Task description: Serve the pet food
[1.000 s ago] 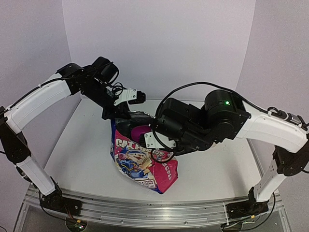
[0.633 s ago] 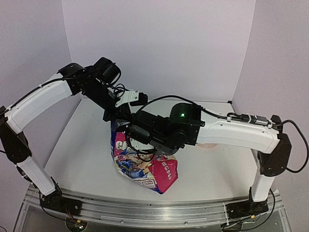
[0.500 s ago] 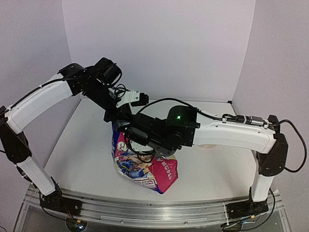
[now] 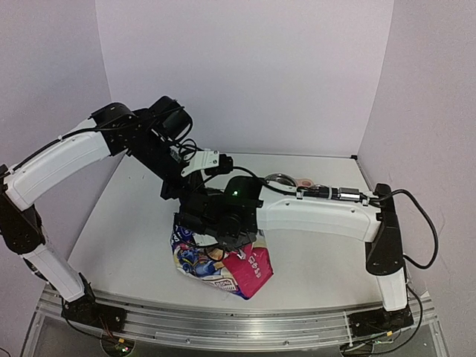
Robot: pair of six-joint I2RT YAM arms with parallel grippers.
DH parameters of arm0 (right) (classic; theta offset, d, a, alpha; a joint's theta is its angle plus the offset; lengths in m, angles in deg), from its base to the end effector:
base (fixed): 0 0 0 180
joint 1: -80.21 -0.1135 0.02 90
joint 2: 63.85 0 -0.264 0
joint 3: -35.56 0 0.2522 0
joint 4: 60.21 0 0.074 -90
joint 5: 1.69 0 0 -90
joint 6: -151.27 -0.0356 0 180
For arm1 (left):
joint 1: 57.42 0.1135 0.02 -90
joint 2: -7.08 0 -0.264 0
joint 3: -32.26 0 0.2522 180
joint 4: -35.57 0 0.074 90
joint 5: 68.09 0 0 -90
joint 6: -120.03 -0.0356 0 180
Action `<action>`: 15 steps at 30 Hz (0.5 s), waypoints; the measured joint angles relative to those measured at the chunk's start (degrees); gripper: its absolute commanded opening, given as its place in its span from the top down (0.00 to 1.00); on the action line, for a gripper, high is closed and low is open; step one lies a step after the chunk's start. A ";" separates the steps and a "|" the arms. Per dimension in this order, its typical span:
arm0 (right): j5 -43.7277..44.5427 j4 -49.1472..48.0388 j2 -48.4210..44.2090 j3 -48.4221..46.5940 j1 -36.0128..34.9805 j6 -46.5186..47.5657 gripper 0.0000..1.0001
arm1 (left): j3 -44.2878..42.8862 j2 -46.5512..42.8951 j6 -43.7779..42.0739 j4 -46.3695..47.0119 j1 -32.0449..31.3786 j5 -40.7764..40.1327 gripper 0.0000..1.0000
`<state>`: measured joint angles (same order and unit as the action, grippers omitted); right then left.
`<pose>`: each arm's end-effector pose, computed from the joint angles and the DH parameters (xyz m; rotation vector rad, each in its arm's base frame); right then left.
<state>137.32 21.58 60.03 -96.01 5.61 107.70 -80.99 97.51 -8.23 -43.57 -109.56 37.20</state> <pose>0.1438 0.4207 0.2728 -2.0893 1.3634 -1.0162 0.1856 -0.2541 0.3852 1.8875 1.7280 -0.4342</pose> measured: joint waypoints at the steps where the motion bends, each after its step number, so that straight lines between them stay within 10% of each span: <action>1: -0.89 0.54 0.33 -0.92 -0.01 -0.11 1.00 | 0.24 -0.25 0.38 0.12 0.05 -0.04 1.00; 15: -30.33 -14.38 -15.52 10.55 4.76 -5.91 1.00 | 4.02 -2.99 3.10 3.61 0.14 -0.22 1.00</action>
<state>106.99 7.21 44.51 -85.45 10.38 101.79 -76.97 94.53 -5.13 -39.96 -109.42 36.98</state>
